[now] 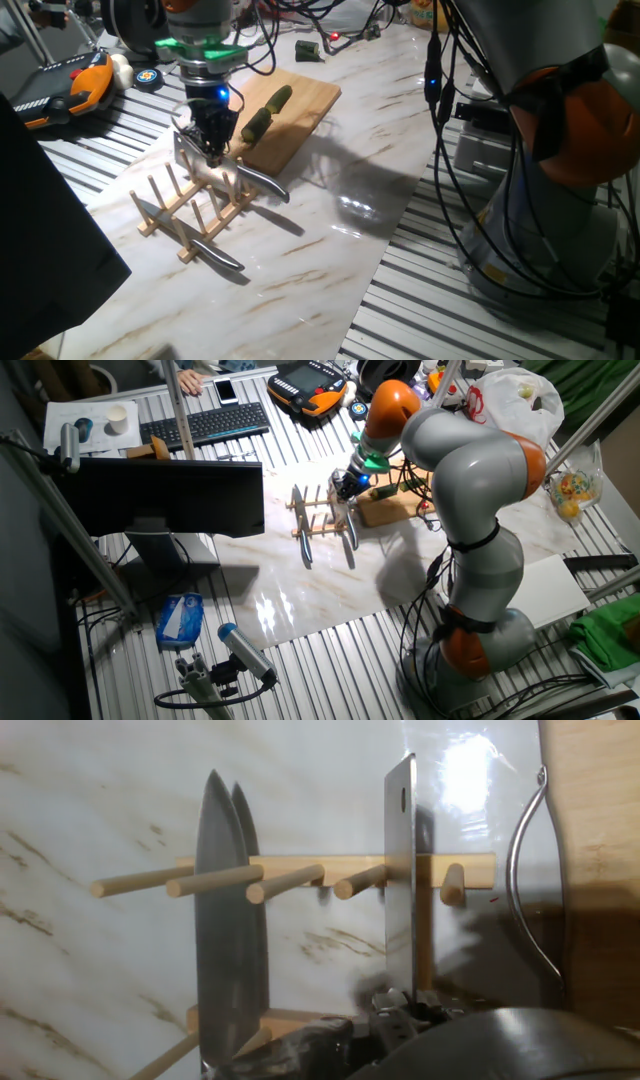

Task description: Cut the cucumber into segments

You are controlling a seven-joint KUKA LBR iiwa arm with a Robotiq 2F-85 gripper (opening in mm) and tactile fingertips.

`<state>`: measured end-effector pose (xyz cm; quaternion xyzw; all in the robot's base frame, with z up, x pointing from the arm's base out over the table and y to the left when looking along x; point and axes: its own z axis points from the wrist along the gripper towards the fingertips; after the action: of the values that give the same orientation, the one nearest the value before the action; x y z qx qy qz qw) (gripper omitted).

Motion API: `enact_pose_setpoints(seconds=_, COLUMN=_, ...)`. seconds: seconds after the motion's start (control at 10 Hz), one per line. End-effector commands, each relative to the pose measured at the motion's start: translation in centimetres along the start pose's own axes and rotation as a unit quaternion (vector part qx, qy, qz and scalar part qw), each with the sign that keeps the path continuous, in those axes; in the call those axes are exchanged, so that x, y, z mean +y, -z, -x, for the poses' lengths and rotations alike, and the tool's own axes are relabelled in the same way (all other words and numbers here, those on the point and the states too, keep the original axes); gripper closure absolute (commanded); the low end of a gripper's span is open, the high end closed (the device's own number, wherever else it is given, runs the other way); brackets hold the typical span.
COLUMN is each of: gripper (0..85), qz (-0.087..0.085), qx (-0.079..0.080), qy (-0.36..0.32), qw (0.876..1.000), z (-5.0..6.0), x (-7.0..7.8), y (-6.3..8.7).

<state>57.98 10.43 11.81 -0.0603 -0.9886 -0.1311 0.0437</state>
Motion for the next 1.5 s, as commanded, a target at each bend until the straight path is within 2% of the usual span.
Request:
enact_pose_setpoints(seconds=0.0, gripper=84.3, qz=-0.002, qx=0.001, qy=-0.002, qw=1.000, z=-0.1, x=0.2, y=0.4)
enact_pose_setpoints(seconds=0.3, gripper=84.3, qz=-0.017, qx=0.003, qy=-0.006, qw=1.000, z=-0.5, x=0.7, y=2.0)
enact_pose_setpoints(seconds=0.7, gripper=84.3, qz=-0.031, qx=0.023, qy=-0.005, qw=0.999, z=-1.3, x=0.5, y=5.2)
enact_pose_setpoints(seconds=0.9, gripper=84.3, qz=-0.041, qx=0.034, qy=0.002, qw=0.999, z=-1.2, x=0.5, y=6.7)
enact_pose_setpoints(seconds=1.1, gripper=84.3, qz=-0.046, qx=0.044, qy=0.019, qw=0.998, z=-0.8, x=-0.1, y=7.8)
enact_pose_setpoints(seconds=1.4, gripper=84.3, qz=-0.052, qx=0.048, qy=0.048, qw=0.996, z=-0.4, x=-1.1, y=9.9)
